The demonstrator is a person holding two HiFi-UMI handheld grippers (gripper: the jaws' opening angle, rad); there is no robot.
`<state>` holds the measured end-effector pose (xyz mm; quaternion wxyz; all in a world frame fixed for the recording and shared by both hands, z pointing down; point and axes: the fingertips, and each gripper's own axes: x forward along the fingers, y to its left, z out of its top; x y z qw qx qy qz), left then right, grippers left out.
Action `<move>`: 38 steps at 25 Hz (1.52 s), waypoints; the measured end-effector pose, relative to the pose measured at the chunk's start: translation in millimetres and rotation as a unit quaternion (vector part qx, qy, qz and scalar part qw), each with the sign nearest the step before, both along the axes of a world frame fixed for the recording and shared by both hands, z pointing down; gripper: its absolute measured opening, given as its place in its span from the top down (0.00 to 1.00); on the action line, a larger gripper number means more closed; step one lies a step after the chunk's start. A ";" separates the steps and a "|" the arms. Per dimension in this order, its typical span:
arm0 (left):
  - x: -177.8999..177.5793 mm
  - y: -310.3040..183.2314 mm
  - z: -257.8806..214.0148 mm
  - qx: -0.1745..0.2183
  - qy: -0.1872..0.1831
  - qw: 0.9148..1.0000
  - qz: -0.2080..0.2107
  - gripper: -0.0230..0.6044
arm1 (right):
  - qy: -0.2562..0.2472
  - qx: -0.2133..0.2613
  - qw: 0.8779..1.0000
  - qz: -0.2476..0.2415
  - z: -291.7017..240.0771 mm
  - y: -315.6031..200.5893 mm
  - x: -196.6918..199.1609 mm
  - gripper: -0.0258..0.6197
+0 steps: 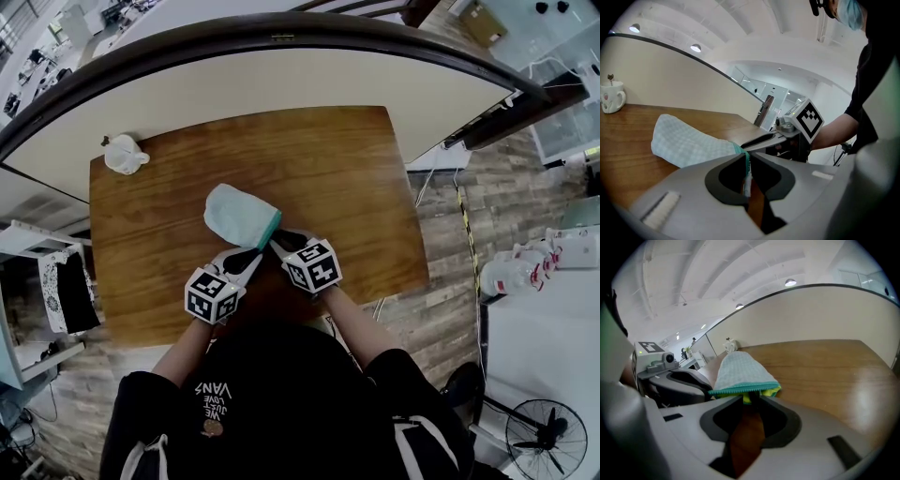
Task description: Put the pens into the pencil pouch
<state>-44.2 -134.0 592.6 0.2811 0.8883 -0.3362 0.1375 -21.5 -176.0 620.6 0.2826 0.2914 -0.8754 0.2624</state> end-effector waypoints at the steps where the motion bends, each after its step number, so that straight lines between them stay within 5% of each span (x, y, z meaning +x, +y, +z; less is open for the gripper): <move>1: -1.2 -0.1 0.7 -0.001 0.000 1.000 0.000 0.89 | -0.002 -0.001 1.000 0.007 -0.8 1.4 2.7 0.83; 23: -29.0 13.8 31.4 -0.027 -0.041 0.998 0.029 0.89 | -0.019 0.010 0.982 0.190 -13.9 68.8 36.6 0.83; 33: -39.0 28.8 29.6 -0.031 -0.035 0.998 0.034 0.78 | -0.016 0.034 0.972 0.234 -33.8 93.4 40.1 0.83; 38: -43.2 35.7 13.3 0.008 -0.051 0.998 0.028 0.78 | 0.002 0.062 0.971 0.229 -45.1 100.3 46.4 0.83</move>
